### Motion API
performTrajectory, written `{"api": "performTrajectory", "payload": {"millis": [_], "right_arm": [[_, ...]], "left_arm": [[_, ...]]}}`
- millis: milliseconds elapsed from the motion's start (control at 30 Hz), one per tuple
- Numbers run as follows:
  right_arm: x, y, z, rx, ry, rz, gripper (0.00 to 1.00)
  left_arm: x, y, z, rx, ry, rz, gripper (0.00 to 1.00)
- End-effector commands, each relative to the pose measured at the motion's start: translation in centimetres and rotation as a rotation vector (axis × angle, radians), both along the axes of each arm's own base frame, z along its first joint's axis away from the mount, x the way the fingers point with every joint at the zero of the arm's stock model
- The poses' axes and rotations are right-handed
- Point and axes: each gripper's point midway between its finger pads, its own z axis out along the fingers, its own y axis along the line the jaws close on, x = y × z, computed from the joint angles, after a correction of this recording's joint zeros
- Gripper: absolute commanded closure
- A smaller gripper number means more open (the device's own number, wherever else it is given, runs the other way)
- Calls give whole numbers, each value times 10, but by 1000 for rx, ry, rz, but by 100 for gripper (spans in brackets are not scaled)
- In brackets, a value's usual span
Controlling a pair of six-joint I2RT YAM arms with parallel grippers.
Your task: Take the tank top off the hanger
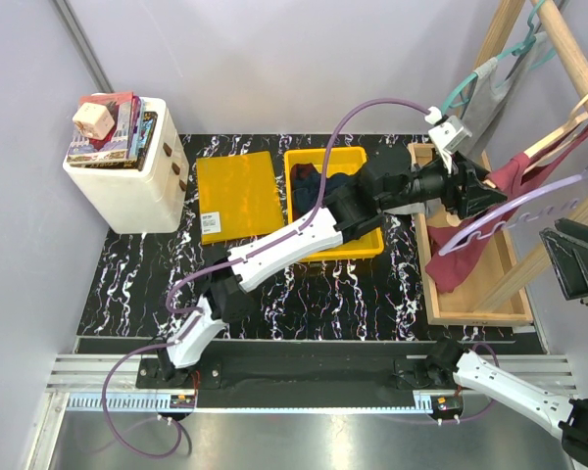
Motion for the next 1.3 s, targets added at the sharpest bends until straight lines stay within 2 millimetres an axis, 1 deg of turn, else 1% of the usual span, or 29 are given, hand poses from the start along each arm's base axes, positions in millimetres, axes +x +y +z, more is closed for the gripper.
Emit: {"api": "performTrajectory", "payload": {"millis": [0,33,67,100,167,200,267,300,333,533,567,600,633,667,700,733,767,800,833,867,967,1067,1167,1233,1267], "right_arm": [[2,-2,-1,12,7,-12,0],[2,-2,-1,12,7,-9,0],[1,-2,-1,13,7,-10,0],[1,-2,-1,16,5,-7,0],[0,-3,-1,17,6,-8,0],[1,-4,-1,17,6,-11,0],[0,-4,-1,18,4,-13,0],[0,-4,0,17,3,-12,0],[1,-3,-1,13,6,-11,0],[3,1,0,4,7,-6,0],[3,1,0,4,9,-7,0],[4,1,0,6,10,-8,0],[4,1,0,5,10,-10,0],[4,2,0,5,12,-7,0],[4,2,0,8,13,-6,0],[5,3,0,8,15,-7,0],[5,4,0,7,14,-3,0],[6,6,0,5,17,1,0],[6,6,1,6,17,3,0],[6,7,1,8,19,4,0],[8,9,1,5,25,0,0],[10,12,0,-1,29,3,0],[13,15,-1,-6,35,2,0],[15,18,-3,-13,42,5,0],[16,19,-4,-18,44,3,0]], "left_arm": [[-2,-1,34,-113,-18,-9,46],[0,-5,29,-110,-12,-6,50],[0,-4,33,-123,-7,-3,53],[3,-4,33,-127,-3,8,61],[5,-3,37,-137,-5,23,67],[6,-1,39,-139,-6,30,77],[7,5,49,-152,-14,51,85],[7,10,58,-164,-18,60,98],[6,12,63,-172,-26,66,100],[-4,39,109,-257,-57,71,100],[-7,43,115,-271,-62,58,100],[-10,49,127,-305,-71,52,100],[-12,53,132,-323,-67,29,100],[-12,56,138,-346,-68,12,100],[-12,61,148,-379,-68,6,100],[-7,65,151,-388,-59,16,100],[-6,68,155,-395,-64,21,100],[-8,74,163,-411,-76,24,100],[-8,78,167,-419,-79,24,100],[-13,87,176,-438,-88,16,100],[-20,97,186,-445,-106,6,100],[-24,103,187,-420,-115,5,100],[-31,110,185,-383,-113,-12,100],[-35,114,180,-352,-115,-29,100],[-38,119,175,-326,-104,-30,100]]}}
